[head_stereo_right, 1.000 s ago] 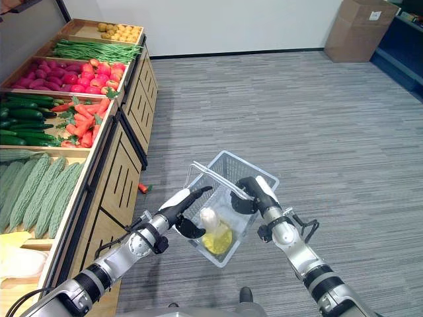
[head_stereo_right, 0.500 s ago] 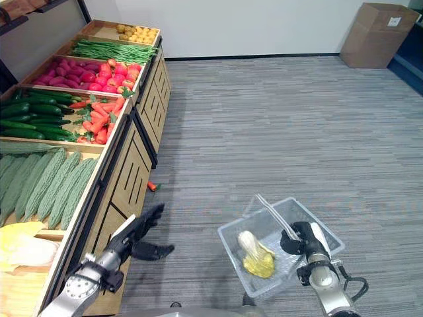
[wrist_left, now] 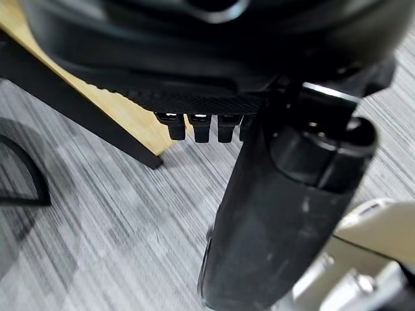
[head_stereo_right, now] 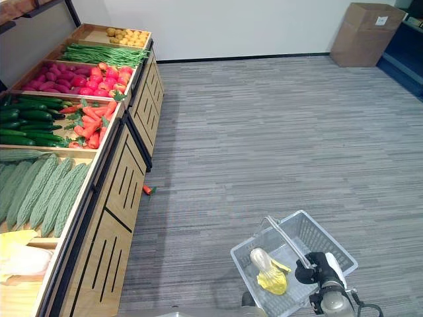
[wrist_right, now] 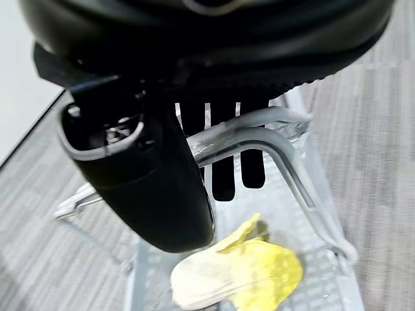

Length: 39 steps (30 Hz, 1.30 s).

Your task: Get the vegetables into the basket

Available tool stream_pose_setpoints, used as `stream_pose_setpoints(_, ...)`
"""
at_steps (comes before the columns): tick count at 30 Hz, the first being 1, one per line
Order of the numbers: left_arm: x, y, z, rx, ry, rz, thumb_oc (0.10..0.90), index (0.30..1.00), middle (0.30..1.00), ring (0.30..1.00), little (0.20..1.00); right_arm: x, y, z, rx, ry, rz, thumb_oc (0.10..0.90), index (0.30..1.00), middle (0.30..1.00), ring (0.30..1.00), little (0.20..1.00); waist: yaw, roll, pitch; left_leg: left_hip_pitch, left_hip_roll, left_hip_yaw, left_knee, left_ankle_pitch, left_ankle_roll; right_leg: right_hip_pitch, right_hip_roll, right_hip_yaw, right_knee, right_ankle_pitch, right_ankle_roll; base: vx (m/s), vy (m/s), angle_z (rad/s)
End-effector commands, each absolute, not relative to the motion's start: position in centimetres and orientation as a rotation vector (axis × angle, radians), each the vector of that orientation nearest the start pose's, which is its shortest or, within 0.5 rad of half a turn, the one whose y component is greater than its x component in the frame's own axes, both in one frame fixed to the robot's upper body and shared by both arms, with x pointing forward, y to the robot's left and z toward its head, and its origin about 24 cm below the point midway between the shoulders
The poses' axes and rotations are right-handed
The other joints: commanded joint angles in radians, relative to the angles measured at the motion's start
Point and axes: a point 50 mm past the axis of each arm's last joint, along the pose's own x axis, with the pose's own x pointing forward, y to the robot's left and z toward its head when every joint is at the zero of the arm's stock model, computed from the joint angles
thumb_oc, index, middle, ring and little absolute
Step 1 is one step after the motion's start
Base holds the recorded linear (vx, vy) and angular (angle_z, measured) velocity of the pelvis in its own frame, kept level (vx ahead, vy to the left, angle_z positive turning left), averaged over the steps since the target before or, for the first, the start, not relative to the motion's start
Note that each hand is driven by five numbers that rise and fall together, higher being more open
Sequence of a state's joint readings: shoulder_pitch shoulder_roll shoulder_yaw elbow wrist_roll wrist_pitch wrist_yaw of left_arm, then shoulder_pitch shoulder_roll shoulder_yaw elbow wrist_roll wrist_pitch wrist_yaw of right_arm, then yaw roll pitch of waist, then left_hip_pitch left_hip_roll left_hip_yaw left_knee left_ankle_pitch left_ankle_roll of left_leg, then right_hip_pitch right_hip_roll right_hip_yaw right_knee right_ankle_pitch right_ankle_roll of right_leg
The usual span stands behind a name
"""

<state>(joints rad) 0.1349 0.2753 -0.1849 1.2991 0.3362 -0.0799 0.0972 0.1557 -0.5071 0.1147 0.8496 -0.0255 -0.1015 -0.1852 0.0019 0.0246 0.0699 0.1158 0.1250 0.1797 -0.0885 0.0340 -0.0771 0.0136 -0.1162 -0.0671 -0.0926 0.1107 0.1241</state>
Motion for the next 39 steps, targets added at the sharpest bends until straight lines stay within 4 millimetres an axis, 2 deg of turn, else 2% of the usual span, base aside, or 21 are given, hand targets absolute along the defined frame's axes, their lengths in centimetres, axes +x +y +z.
stream_pose_setpoints(1, 5.4, 27.5, -15.5, 0.751, 1.264, -0.055, 0.9, 1.0, 1.0, 1.0, 1.0, 16.5, -33.0, -6.3, -0.647, 0.6, -0.326, 0.4, 0.3, 0.3, 0.3, 0.3, -0.004, -0.042, -0.004, -0.026, 0.004, -0.057, 0.001, 0.008, -0.027, 0.05, -0.012, -0.051, 0.005, -0.049, 0.025, 0.0, 0.0, 0.0)
stream_pose_setpoints(7, 4.6, 26.4, -15.9, 0.664, 1.274, -0.001, 0.9, 1.0, 1.0, 1.0, 1.0, 15.6, -33.0, -6.8, -0.632, 0.63, -0.331, 0.4, 0.3, 0.3, 0.3, 0.3, -0.001, -0.042, 0.009, -0.027, 0.013, -0.064, 0.006, 0.015, -0.034, 0.057, -0.001, -0.06, 0.005, -0.058, 0.018, 0.02, -0.039, -0.01)
stream_pose_setpoints(13, 5.7, 26.4, -15.8, 0.639, 1.232, 0.05, 0.9, 1.0, 1.0, 1.0, 1.0, 15.9, -32.4, -6.9, -0.625, 0.621, -0.304, 0.4, 0.3, 0.3, 0.3, 0.3, 0.003, -0.043, 0.028, -0.04, 0.028, -0.085, 0.022, 0.022, -0.039, 0.061, 0.01, -0.074, 0.022, -0.077, 0.004, 0.01, -0.071, 0.02)
stream_pose_setpoints(16, 6.4, 26.8, -15.5, 0.636, 1.206, 0.092, 0.9, 1.0, 1.0, 1.0, 1.0, 16.4, -31.9, -6.6, -0.637, 0.596, -0.273, 0.4, 0.3, 0.3, 0.3, 0.3, 0.006, -0.041, 0.05, -0.06, 0.046, -0.106, 0.055, 0.021, -0.041, 0.032, 0.021, -0.08, 0.095, -0.114, -0.017, -0.03, -0.113, 0.07)
stream_pose_setpoints(20, 7.0, 27.3, -15.2, 0.625, 1.188, 0.129, 0.9, 1.0, 1.0, 1.0, 1.0, 16.9, -31.6, -6.0, -0.661, 0.559, -0.234, 0.4, 0.3, 0.3, 0.3, 0.3, 0.012, -0.045, 0.079, -0.121, 0.058, -0.144, 0.149, 0.027, -0.05, 0.01, 0.039, -0.089, 0.133, -0.137, -0.043, -0.03, -0.17, 0.23)
stream_pose_setpoints(21, 7.7, 27.4, -15.0, 0.614, 1.17, 0.148, 0.9, 1.0, 1.0, 1.0, 1.0, 17.0, -31.9, -5.6, -0.66, 0.539, -0.249, 0.4, 0.3, 0.3, 0.3, 0.3, 0.019, -0.049, 0.104, -0.172, 0.048, -0.168, 0.25, 0.053, -0.064, 0.02, 0.043, -0.102, 0.129, -0.139, -0.056, -0.02, -0.154, 0.12)
stream_pose_setpoints(24, 8.4, 27.1, -15.0, 0.604, 1.15, 0.15, 0.9, 1.0, 1.0, 1.0, 1.0, 16.9, -32.1, -5.5, -0.658, 0.542, -0.26, 0.4, 0.3, 0.3, 0.3, 0.3, 0.017, -0.05, 0.123, -0.222, 0.035, -0.19, 0.326, 0.068, -0.066, 0.035, 0.042, -0.123, 0.129, -0.148, -0.065, 0.01, -0.095, 0.19)
stream_pose_setpoints(25, 8.7, 27.0, -14.9, 0.599, 1.139, 0.15, 0.9, 1.0, 1.0, 1.0, 1.0, 17.2, -32.1, -5.4, -0.653, 0.535, -0.264, 0.4, 0.3, 0.3, 0.3, 0.3, 0.027, -0.047, 0.133, -0.249, -0.004, -0.233, 0.321, 0.067, -0.056, 0.041, 0.042, -0.127, 0.135, -0.16, -0.067, 0.04, -0.052, 0.26)
stream_pose_setpoints(26, 8.7, 27.0, -14.9, 0.599, 1.139, 0.15, 0.9, 1.0, 1.0, 1.0, 1.0, 17.2, -32.1, -5.4, -0.653, 0.535, -0.264, 0.4, 0.3, 0.3, 0.3, 0.3, 0.025, -0.047, 0.133, -0.25, -0.005, -0.235, 0.322, 0.067, -0.055, 0.042, 0.041, -0.13, 0.135, -0.161, -0.067, 0.06, -0.029, 0.16)
stream_pose_setpoints(28, 8.5, 27.0, -15.0, 0.599, 1.145, 0.145, 0.9, 1.0, 1.0, 1.0, 1.0, 17.6, -32.2, -5.2, -0.657, 0.524, -0.266, 0.4, 0.3, 0.3, 0.3, 0.3, 0.041, -0.053, 0.125, -0.299, -0.067, -0.262, 0.243, 0.041, -0.024, 0.047, 0.045, -0.128, 0.133, -0.175, -0.06, 0.14, -0.008, -0.09)
stream_pose_setpoints(29, 8.5, 27.0, -15.0, 0.599, 1.145, 0.145, 0.9, 1.0, 1.0, 1.0, 1.0, 17.6, -32.2, -5.2, -0.657, 0.524, -0.266, 0.4, 0.3, 0.3, 0.3, 0.3, 0.042, -0.054, 0.124, -0.298, -0.068, -0.261, 0.241, 0.042, -0.024, 0.046, 0.043, -0.127, 0.133, -0.176, -0.06, 0.24, 0.04, -0.02)
stream_pose_setpoints(30, 8.1, 26.9, -15.1, 0.608, 1.157, 0.134, 0.9, 1.0, 1.0, 1.0, 1.0, 17.8, -32.1, -5.2, -0.671, 0.521, -0.264, 0.4, 0.3, 0.3, 0.3, 0.3, 0.055, -0.051, 0.115, -0.348, -0.065, -0.261, 0.173, 0.096, -0.019, 0.061, 0.055, -0.12, 0.124, -0.188, -0.058, 0.2, 0.059, 0.06)
stream_pose_setpoints(32, 7.9, 26.8, -15.2, 0.609, 1.161, 0.129, 0.9, 1.0, 1.0, 1.0, 1.0, 18.0, -32.1, -5.1, -0.675, 0.516, -0.263, 0.4, 0.3, 0.3, 0.3, 0.3, 0.064, -0.051, 0.112, -0.353, -0.064, -0.257, 0.131, 0.12, -0.017, 0.07, 0.059, -0.111, 0.123, -0.196, -0.057, 0.21, 0.059, 0.0)
stream_pose_setpoints(33, 7.9, 26.7, -15.2, 0.617, 1.154, 0.12, 0.9, 1.0, 1.0, 1.0, 1.0, 18.6, -31.8, -5.0, -0.681, 0.503, -0.259, 0.4, 0.3, 0.3, 0.3, 0.3, 0.086, -0.049, 0.113, -0.39, -0.066, -0.271, 0.098, 0.158, -0.025, 0.093, 0.07, -0.082, 0.121, -0.212, -0.054, 0.15, 0.04, -0.29)
stream_pose_setpoints(35, 7.9, 26.8, -15.2, 0.617, 1.154, 0.121, 0.9, 1.0, 1.0, 1.0, 1.0, 18.6, -31.8, -5.0, -0.68, 0.502, -0.259, 0.4, 0.3, 0.3, 0.3, 0.3, 0.088, -0.051, 0.114, -0.388, -0.067, -0.268, 0.097, 0.158, -0.025, 0.094, 0.069, -0.079, 0.122, -0.213, -0.054, 0.15, 0.057, -0.54)
stream_pose_setpoints(36, 7.5, 26.9, -15.2, 0.618, 1.165, 0.121, 0.9, 1.0, 1.0, 1.0, 1.0, 19.3, -31.2, -5.0, -0.677, 0.491, -0.241, 0.4, 0.3, 0.3, 0.3, 0.3, 0.104, -0.053, 0.101, -0.372, -0.066, -0.273, 0.092, 0.152, -0.012, 0.11, 0.075, -0.048, 0.129, -0.232, -0.046, 0.15, 0.076, -0.47)
stream_pose_setpoints(37, 7.4, 26.9, -15.2, 0.618, 1.165, 0.121, 0.9, 1.0, 1.0, 1.0, 1.0, 19.3, -31.2, -5.0, -0.677, 0.492, -0.241, 0.4, 0.3, 0.3, 0.3, 0.3, 0.107, -0.054, 0.102, -0.369, -0.066, -0.27, 0.091, 0.151, -0.012, 0.111, 0.074, -0.045, 0.13, -0.233, -0.045, 0.31, 0.196, -0.5)
stream_pose_setpoints(39, 7.2, 27.1, -15.2, 0.647, 1.177, 0.105, 0.9, 1.0, 1.0, 1.0, 1.0, 18.9, -30.9, -5.7, -0.654, 0.514, -0.25, 0.4, 0.3, 0.3, 0.3, 0.3, 0.108, -0.067, 0.075, -0.347, -0.082, -0.246, 0.093, 0.141, 0.01, 0.133, 0.044, -0.034, 0.141, -0.24, -0.026, 0.3, 0.23, -0.68)
